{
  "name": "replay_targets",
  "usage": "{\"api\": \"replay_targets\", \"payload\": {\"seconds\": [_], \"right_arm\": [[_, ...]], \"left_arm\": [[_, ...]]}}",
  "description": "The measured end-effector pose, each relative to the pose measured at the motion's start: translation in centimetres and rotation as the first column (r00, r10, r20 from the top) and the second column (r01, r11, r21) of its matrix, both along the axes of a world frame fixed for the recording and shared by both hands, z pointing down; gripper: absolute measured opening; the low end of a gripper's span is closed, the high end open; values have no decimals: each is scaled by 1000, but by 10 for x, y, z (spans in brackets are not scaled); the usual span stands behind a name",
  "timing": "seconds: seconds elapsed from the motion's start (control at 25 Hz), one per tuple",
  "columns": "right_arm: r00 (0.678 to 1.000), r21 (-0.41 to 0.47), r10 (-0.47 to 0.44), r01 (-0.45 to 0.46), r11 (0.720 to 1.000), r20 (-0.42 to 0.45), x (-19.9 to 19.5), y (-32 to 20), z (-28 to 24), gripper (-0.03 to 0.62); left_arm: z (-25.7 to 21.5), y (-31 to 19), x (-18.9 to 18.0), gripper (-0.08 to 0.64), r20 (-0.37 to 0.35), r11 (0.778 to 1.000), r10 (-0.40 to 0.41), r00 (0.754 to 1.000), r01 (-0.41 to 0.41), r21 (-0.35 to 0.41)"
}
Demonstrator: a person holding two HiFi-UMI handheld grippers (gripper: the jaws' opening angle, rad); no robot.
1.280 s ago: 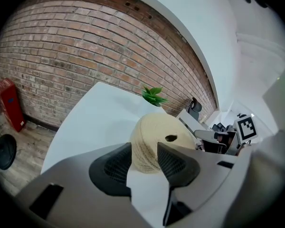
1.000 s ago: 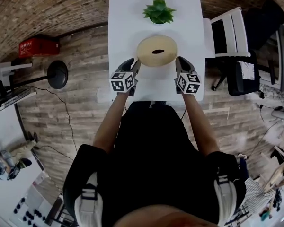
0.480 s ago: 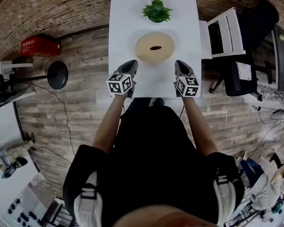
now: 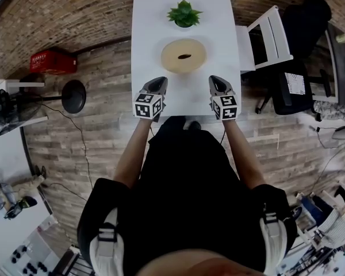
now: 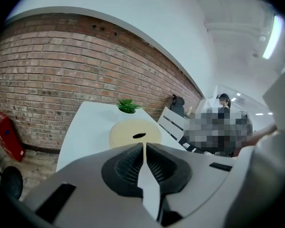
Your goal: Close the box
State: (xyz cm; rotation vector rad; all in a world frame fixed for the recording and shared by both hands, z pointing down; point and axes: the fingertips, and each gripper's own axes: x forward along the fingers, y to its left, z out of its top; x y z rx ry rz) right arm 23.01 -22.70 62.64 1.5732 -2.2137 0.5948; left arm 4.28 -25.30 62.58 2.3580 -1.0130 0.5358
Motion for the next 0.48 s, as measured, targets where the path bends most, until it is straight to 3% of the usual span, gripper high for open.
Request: {"api": "replay_targets", "payload": {"seconds": [0.12,0.48], "right_arm": [[999,-4,-45,45,999,-26,-2,15,1,-2],[999,-3,-52,52,999,-6,1,47,0,-2]], "left_arm": [[-5,11,5,35,-1,1000,8,1000,-8,1],[-13,43,14,35,24,1000,24,999,-24,14]]}}
